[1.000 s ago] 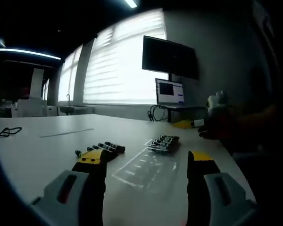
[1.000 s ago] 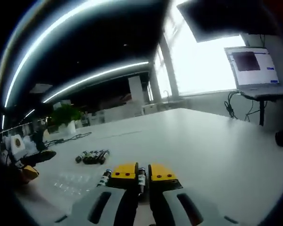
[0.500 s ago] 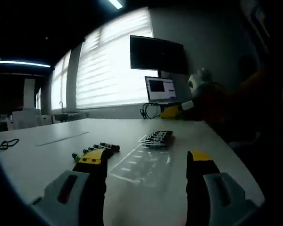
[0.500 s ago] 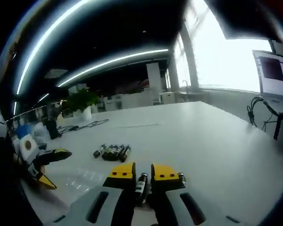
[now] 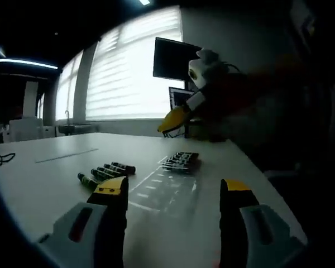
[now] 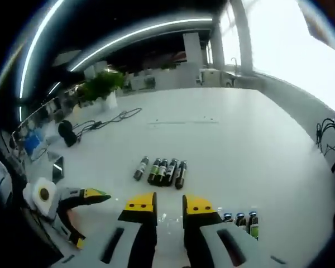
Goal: Grip medicine bottles put into box
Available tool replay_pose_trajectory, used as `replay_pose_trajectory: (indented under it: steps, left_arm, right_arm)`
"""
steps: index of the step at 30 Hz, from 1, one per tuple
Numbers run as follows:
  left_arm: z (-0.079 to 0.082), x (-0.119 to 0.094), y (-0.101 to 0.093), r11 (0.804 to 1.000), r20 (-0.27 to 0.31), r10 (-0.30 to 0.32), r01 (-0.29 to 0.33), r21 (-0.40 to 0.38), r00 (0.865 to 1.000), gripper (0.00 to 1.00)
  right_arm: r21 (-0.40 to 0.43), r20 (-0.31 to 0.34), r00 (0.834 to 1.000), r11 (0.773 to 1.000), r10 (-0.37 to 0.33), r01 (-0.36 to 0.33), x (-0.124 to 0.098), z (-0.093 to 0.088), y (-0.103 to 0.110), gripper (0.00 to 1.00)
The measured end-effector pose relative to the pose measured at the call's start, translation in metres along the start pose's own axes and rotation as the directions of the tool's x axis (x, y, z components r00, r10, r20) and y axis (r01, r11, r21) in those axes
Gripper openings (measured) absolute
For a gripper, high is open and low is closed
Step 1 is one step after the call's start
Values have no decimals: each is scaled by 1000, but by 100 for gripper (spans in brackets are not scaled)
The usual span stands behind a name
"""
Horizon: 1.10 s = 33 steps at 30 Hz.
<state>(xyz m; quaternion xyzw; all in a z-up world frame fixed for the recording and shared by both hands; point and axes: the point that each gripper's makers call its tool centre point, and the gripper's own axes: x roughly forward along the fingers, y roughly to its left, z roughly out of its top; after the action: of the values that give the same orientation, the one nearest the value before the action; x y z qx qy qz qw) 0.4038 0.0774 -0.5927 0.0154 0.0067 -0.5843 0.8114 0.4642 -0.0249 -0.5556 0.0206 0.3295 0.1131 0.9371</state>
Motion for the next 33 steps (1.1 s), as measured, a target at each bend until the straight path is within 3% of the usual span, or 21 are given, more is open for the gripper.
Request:
replay_pose_trajectory:
  steps: [7,13,15,26,33]
  left_arm:
    - [-1,0,-1,1000,-4,-2,2,9,1000,59]
    - [-1,1,-1,1000,-5,-4,4,-2,1000,59]
    - [-1,1,-1,1000,-6,-4,4,-1,1000,59]
    - [-2,1,-3,1000,-8,-8,8,-4,1000,59]
    - [-2,1,-5,1000,-11,-8,8,6,1000,59]
  right_arm:
    - [-32,-68,998,999,-10,7,16,10,1,14]
    - [-49,-179,984,999,-10,1,35,11,0,12]
    - [-50,-251,968,999,-12,-1,41,6,-1,11]
    - [-78,-377,926,997,-20,-10,76,9,-5,11]
    - [-69,-494,869,998,-31,-4,97,0,-11,7]
